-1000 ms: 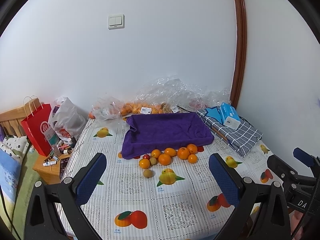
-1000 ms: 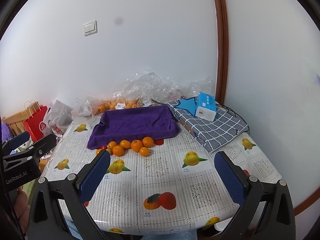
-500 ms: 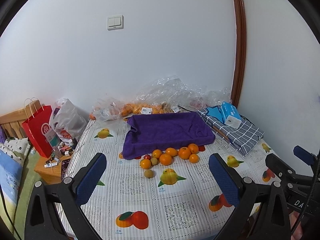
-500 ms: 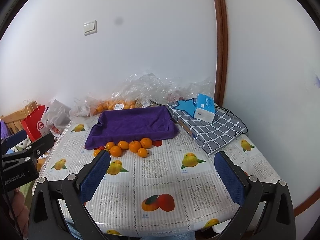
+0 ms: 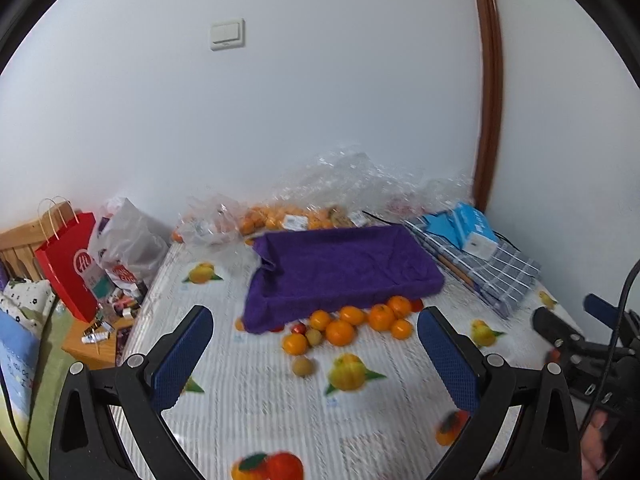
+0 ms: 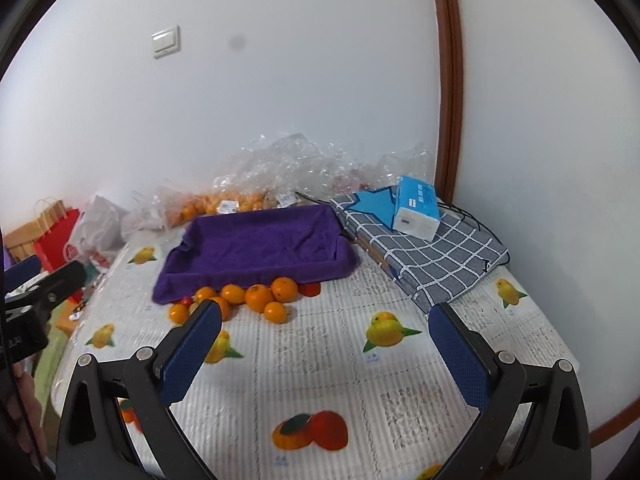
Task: Organize fruits
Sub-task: 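Reach the right tool to the orange in front of the cluster and close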
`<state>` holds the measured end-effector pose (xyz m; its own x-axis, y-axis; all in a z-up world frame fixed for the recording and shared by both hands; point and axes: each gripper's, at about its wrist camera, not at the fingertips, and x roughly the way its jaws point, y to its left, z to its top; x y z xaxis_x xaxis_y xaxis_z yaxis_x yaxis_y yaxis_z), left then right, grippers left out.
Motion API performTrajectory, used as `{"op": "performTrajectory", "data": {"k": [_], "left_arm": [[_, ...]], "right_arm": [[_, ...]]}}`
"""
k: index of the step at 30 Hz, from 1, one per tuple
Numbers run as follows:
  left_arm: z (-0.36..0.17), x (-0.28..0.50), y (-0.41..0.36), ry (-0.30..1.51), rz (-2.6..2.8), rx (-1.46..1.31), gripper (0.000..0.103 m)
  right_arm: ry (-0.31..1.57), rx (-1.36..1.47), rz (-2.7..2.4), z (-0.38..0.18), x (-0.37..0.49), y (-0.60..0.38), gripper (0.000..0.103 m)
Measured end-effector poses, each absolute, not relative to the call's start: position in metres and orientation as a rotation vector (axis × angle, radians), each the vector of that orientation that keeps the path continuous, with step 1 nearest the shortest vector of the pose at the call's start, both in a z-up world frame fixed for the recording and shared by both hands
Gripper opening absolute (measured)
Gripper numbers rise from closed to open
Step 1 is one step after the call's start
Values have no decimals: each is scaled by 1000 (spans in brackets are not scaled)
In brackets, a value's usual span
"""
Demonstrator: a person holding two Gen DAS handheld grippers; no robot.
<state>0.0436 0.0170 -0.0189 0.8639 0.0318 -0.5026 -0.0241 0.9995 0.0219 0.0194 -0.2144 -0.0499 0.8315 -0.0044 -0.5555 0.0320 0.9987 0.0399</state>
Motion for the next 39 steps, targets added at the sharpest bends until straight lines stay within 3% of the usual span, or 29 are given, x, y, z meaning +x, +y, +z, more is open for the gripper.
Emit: {"op": "performTrajectory", "data": {"k": [6,11,18,20,32,39], "left_arm": [[-65,76,35,571,80,23,103],[-106,107,54,693,77,23,103],[-148,135,73,814,33,-49,102],[-158,142,76,843,26,-72,100],[-183,166,81,907,6,-72,100],[-185,169,82,914,2,-70,100]], "right_arm": [[669,80,3,-87,59,-221,102],[774,52,16,-133,97,-215,94],[824,35,129,-178,132,-190,72],[840,18,155,-189,143,-181,71],[891,30,197,-213,182,-162,62],[899,-13,180,-219,187,-155,41]]}}
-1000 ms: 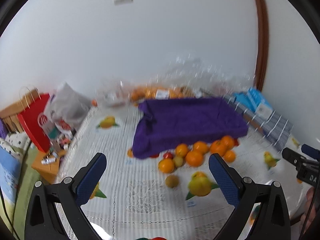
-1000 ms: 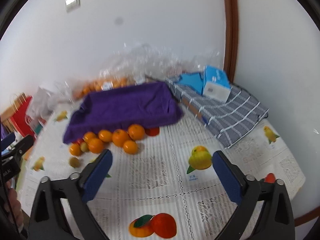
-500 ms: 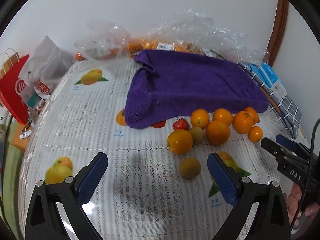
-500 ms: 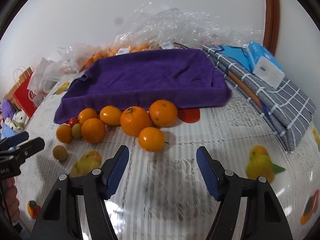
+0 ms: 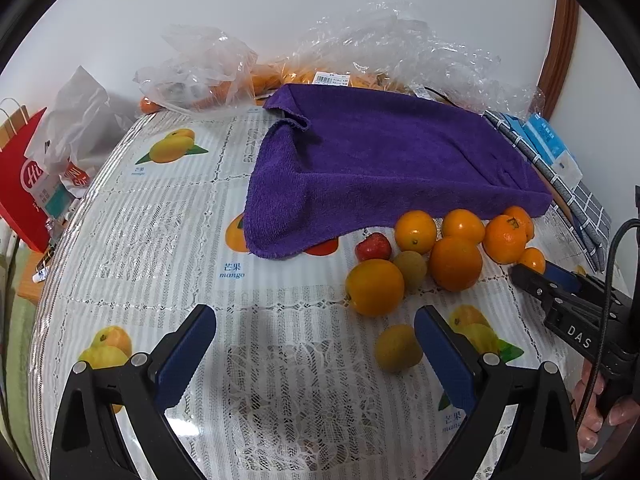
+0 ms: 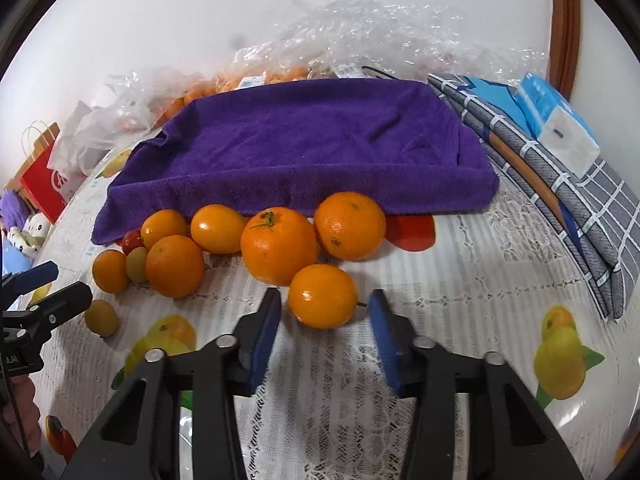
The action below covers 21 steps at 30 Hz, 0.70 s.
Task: Organize fruits
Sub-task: 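Reach the right tool to the orange in front of the cluster and close, then lift the orange with the right tool while the left tool grasps a small orange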
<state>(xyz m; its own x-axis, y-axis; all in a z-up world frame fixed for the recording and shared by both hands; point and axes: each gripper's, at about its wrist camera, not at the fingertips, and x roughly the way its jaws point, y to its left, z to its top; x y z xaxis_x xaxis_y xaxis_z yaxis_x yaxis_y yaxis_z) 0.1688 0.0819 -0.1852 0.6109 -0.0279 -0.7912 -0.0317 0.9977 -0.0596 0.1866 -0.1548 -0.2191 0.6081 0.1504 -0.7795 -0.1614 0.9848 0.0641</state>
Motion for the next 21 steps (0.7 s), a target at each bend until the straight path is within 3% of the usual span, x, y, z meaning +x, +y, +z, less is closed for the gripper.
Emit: {"op": "performTrajectory", "data": {"k": [13,18,21], "left_arm": [[-192,162,83,920,-102,-136,93],[-196,177,70,945,-116,-124,81],[-199,185,69,955,-120,-138,67]], "right_arm": [[881,-37,161,-218,162,-172,40],[866,-33,144,-217,150,-183,40],[857,8,163,-215,147,-190,40]]}}
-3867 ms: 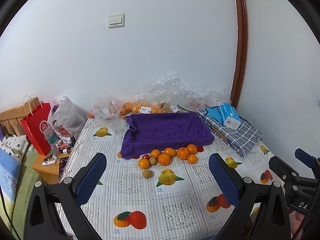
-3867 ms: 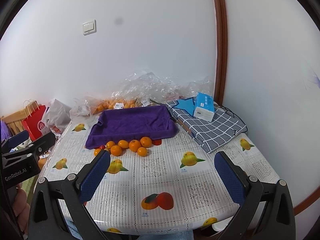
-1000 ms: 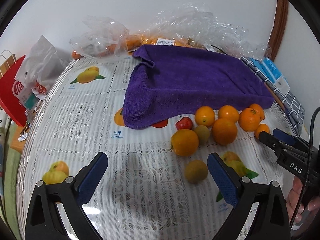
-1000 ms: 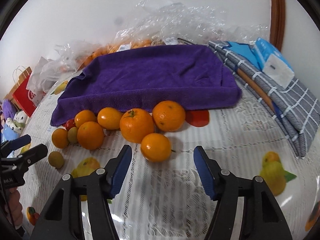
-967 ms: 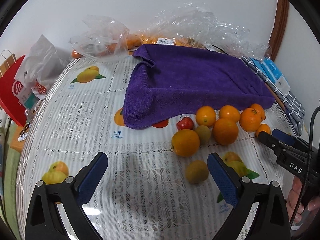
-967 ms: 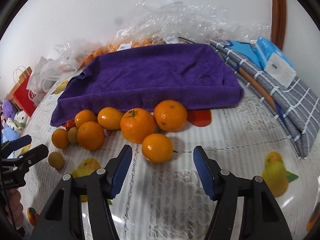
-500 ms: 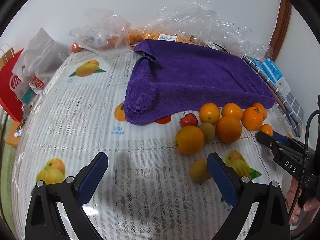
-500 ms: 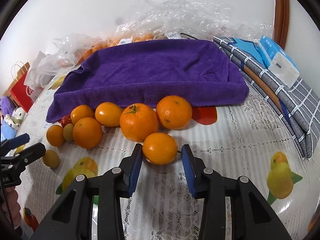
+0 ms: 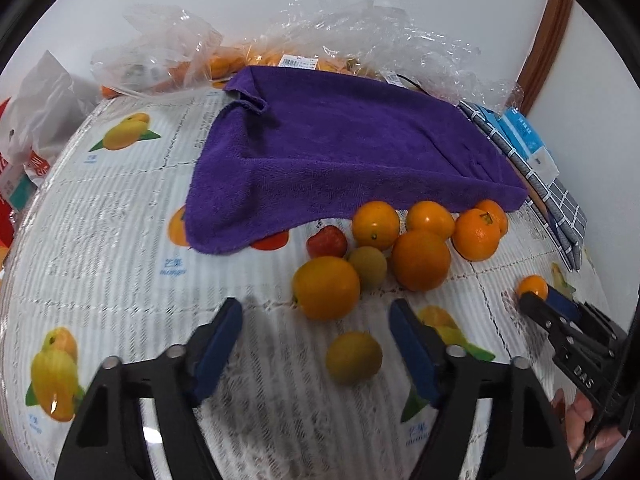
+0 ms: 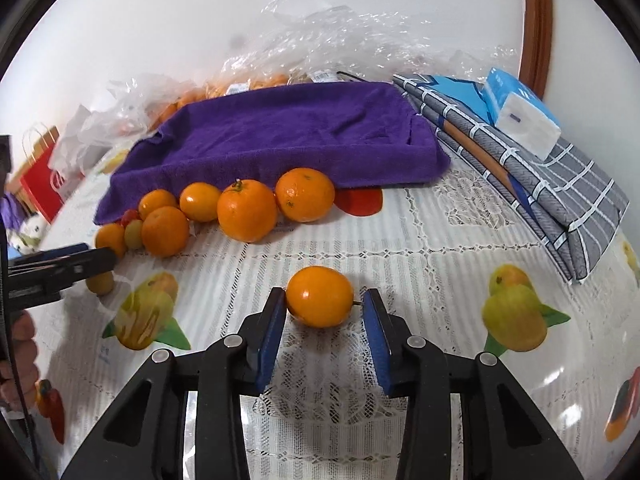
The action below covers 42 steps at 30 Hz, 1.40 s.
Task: Organize fruits
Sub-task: 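Lift the orange with the right tool while the left tool grasps a small orange, then carry both oranges over the purple towel and open both tools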
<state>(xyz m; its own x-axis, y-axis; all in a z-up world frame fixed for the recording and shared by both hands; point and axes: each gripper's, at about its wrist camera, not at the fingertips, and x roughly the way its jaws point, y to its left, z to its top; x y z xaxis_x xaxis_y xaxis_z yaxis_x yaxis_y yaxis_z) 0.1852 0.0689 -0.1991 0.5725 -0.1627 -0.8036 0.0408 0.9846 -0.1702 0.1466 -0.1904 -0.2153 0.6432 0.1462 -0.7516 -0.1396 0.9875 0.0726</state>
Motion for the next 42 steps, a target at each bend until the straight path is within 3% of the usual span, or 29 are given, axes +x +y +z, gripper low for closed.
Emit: {"op": "performTrajectory", "data": {"k": [4,6,28,42], "left_arm": [[-200,187,71,917,-119,-155,41],[-201,188,72,912,-132,-170,34],[-166,163,87,834,-137,-231,34],[-86,168,112,705,-116,-226,34]], "right_arm": [[854,-5,162,-215,146,-186,39],[851,-24,178,-214,145,-181,39],[825,73,222,-206,142,-195,39],[678,24,166,-117,162,-213,39]]}}
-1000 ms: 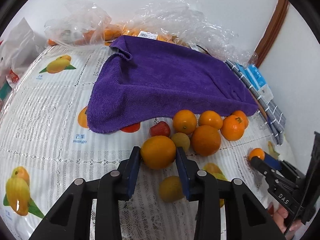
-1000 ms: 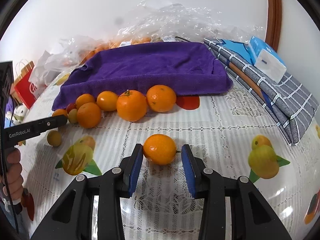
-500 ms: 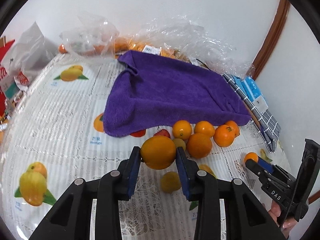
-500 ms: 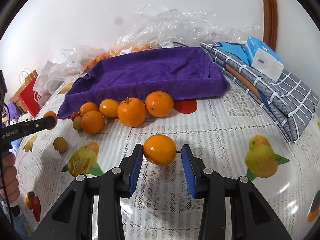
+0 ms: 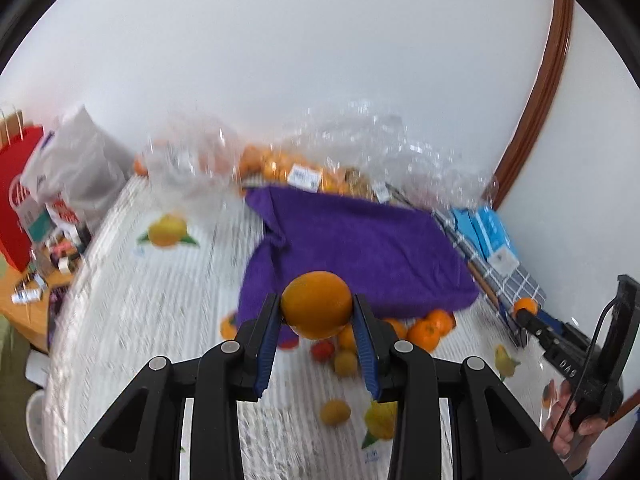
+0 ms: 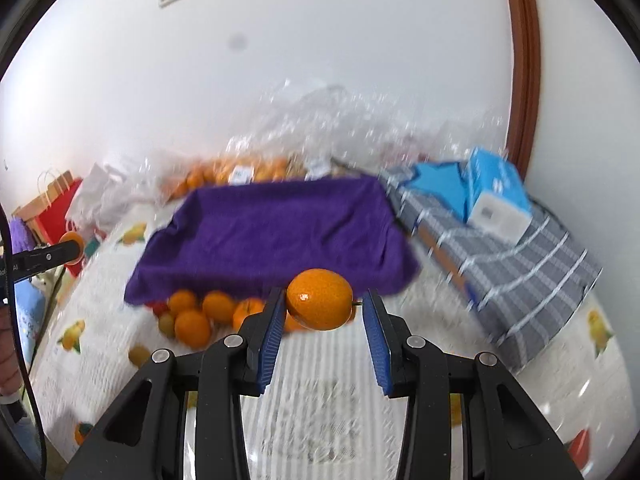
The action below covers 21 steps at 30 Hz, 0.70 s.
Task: Organize fruits
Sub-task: 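Carry both oranges over the purple towel and open both tools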
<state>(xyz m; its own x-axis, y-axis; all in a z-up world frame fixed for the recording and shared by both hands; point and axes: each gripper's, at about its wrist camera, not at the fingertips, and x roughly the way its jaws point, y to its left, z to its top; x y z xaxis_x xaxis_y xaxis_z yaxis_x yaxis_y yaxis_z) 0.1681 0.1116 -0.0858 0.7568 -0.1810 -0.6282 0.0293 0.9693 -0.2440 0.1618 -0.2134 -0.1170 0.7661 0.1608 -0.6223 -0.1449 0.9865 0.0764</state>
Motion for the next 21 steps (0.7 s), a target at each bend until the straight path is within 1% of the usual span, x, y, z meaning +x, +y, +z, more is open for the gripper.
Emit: {"op": "performTrajectory", "data": {"k": [5,9,16,21], "left_arm": [[-69,191,106,667,-99,-202,34],[-68,214,97,655,-110,-211,34],[-80,265,77,656,-125,-229,34],[-107,293,68,662,-139,-236,34]], "right_arm": [[621,2,131,-91,185,-214,39],[605,12,145,-82,211,-208,39],[614,46,197,-85,264,-182,39],[623,49,216,-102,298,-167,39]]}}
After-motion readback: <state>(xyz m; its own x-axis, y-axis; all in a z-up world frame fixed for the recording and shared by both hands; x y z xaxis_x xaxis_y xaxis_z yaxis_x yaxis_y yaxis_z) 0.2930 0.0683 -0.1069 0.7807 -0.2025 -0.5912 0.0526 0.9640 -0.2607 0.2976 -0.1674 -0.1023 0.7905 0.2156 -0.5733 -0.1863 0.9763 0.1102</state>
